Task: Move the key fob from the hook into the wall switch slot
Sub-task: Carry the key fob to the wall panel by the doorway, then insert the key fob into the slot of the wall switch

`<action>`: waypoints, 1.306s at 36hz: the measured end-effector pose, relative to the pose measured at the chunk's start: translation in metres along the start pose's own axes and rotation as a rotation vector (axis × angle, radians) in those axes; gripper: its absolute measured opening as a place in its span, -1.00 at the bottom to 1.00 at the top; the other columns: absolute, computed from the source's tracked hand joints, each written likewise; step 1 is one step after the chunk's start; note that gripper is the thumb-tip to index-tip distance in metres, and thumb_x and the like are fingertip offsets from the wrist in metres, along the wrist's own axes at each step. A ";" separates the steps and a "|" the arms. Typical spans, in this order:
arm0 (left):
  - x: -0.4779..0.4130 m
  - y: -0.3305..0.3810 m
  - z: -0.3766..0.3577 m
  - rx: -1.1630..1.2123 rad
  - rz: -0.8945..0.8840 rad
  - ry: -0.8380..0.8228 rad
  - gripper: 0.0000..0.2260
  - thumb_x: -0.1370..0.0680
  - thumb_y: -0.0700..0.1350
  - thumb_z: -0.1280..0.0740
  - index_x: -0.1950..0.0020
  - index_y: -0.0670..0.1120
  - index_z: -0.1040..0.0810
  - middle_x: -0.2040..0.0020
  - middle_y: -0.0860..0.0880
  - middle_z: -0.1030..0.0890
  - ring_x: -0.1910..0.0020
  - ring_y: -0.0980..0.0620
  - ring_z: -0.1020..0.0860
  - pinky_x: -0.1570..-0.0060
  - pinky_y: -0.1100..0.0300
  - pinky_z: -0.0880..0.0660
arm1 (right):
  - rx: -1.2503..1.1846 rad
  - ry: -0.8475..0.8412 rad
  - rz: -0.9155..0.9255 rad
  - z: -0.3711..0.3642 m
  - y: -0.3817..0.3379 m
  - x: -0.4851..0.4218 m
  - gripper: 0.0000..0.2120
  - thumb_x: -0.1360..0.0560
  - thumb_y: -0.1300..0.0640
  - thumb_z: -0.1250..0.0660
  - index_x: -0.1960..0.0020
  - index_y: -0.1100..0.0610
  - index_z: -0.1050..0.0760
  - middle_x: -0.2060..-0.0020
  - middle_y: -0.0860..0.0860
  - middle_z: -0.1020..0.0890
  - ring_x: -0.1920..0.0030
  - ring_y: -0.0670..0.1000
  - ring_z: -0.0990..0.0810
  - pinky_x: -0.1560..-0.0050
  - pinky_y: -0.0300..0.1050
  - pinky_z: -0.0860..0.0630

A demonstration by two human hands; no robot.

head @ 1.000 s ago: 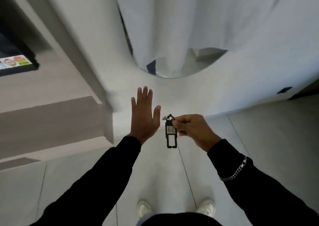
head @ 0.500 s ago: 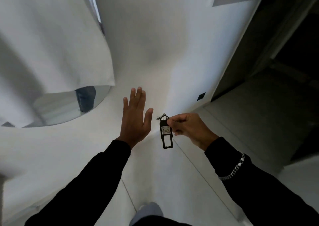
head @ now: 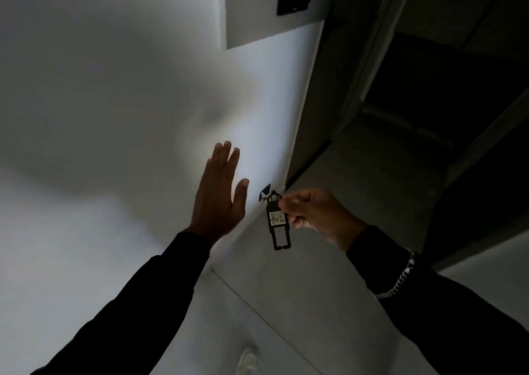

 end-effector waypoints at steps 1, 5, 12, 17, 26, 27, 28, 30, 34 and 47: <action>-0.020 0.002 -0.009 0.007 -0.020 0.002 -0.51 -0.62 -0.11 -0.19 -0.52 -0.27 -0.28 -0.57 -0.26 -0.27 -0.60 -0.20 -0.17 -0.54 -0.21 -0.26 | -0.011 0.010 0.009 0.013 -0.005 -0.011 -0.83 -0.45 0.21 -0.43 0.03 0.31 -0.61 0.33 0.13 -0.55 0.34 -0.01 -0.48 0.28 -0.20 -0.48; -0.093 0.010 -0.040 0.028 -0.082 0.050 -0.53 -0.63 -0.08 -0.19 -0.50 -0.26 -0.31 -0.55 -0.24 -0.31 -0.58 -0.17 -0.23 -0.57 0.01 -0.23 | -0.092 0.016 0.050 0.062 -0.028 -0.057 -0.79 -0.47 0.24 -0.40 -0.01 0.38 -0.57 0.32 0.12 -0.52 0.34 -0.04 -0.46 0.32 -0.26 -0.46; -0.216 0.015 -0.093 -0.072 -0.054 0.148 -0.52 -0.60 -0.10 -0.24 -0.50 -0.22 -0.33 -0.52 -0.20 -0.38 -0.53 -0.12 -0.32 -0.52 0.03 -0.28 | -0.065 -0.136 0.134 0.158 -0.067 -0.157 -0.96 -0.46 0.29 -0.38 0.14 0.20 -0.60 0.36 0.10 -0.54 0.37 -0.04 -0.47 0.40 -0.31 -0.46; -0.308 0.023 -0.116 -0.222 -0.066 0.278 -0.54 -0.60 -0.12 -0.24 -0.48 -0.23 -0.36 -0.49 -0.22 -0.42 -0.54 -0.14 -0.31 -0.54 -0.07 -0.25 | 0.093 -0.237 0.273 0.230 -0.116 -0.237 -0.87 -0.43 0.27 -0.44 0.23 0.07 -0.66 0.44 -0.03 -0.63 0.46 -0.14 -0.52 0.40 -0.28 -0.48; -0.446 0.010 -0.109 -0.585 -0.131 0.463 -0.51 -0.60 -0.10 -0.20 -0.50 -0.24 -0.31 -0.55 -0.23 -0.33 -0.59 -0.19 -0.19 -0.57 -0.26 -0.08 | 0.305 -0.402 0.554 0.296 -0.253 -0.339 -0.94 -0.42 0.30 -0.45 0.14 0.18 -0.63 0.41 -0.04 -0.65 0.45 -0.13 -0.53 0.42 -0.29 -0.50; -0.456 0.006 -0.105 -0.652 -0.121 0.454 -0.50 -0.60 -0.08 -0.19 -0.52 -0.22 -0.28 -0.56 -0.22 -0.30 -0.60 -0.18 -0.18 -0.58 -0.24 -0.05 | 0.304 -0.407 0.591 0.297 -0.268 -0.348 -0.95 -0.42 0.31 -0.44 0.13 0.20 -0.62 0.39 -0.01 -0.64 0.46 -0.16 -0.53 0.43 -0.30 -0.49; -0.464 0.002 -0.102 -0.728 -0.115 0.439 -0.48 -0.60 -0.06 -0.17 -0.54 -0.20 -0.26 -0.58 -0.20 -0.27 -0.61 -0.16 -0.15 -0.58 -0.21 -0.02 | 0.301 -0.410 0.627 0.296 -0.282 -0.357 -0.94 -0.43 0.32 -0.43 0.15 0.19 -0.61 0.38 0.02 -0.61 0.48 -0.18 -0.51 0.44 -0.31 -0.48; -0.477 -0.007 -0.098 -0.887 -0.115 0.411 -0.46 -0.60 -0.04 -0.15 -0.56 -0.17 -0.21 -0.60 -0.18 -0.24 -0.62 -0.14 -0.13 -0.59 -0.18 0.01 | 0.303 -0.416 0.701 0.291 -0.310 -0.373 -0.87 -0.43 0.36 -0.41 0.21 0.16 -0.59 0.40 0.04 -0.57 0.51 -0.19 -0.47 0.47 -0.32 -0.44; -0.488 -0.014 -0.097 -1.161 -0.108 0.461 -0.47 -0.63 0.01 -0.09 -0.58 -0.14 -0.21 -0.60 -0.13 -0.26 -0.61 -0.10 -0.18 -0.58 -0.17 -0.01 | 0.291 -0.425 0.833 0.278 -0.352 -0.401 -0.90 -0.42 0.38 -0.42 0.16 0.20 -0.59 0.43 0.01 -0.57 0.54 -0.22 -0.47 0.51 -0.35 -0.43; -0.496 -0.024 -0.099 -1.233 -0.015 0.675 -0.40 -0.62 0.13 0.07 -0.59 -0.15 -0.16 -0.62 -0.12 -0.16 -0.64 -0.07 -0.07 -0.60 -0.10 0.11 | 0.109 -0.484 1.111 0.251 -0.421 -0.445 -0.83 -0.44 0.37 -0.41 0.17 0.11 -0.63 0.47 -0.11 -0.66 0.47 -0.16 -0.56 0.41 -0.33 -0.53</action>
Point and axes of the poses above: each hand's wrist, its own x-axis away from the middle knuckle, its own z-axis out of the back of the hand, y = z × x, the point moved 3 cm from there along -x, towards the middle knuckle
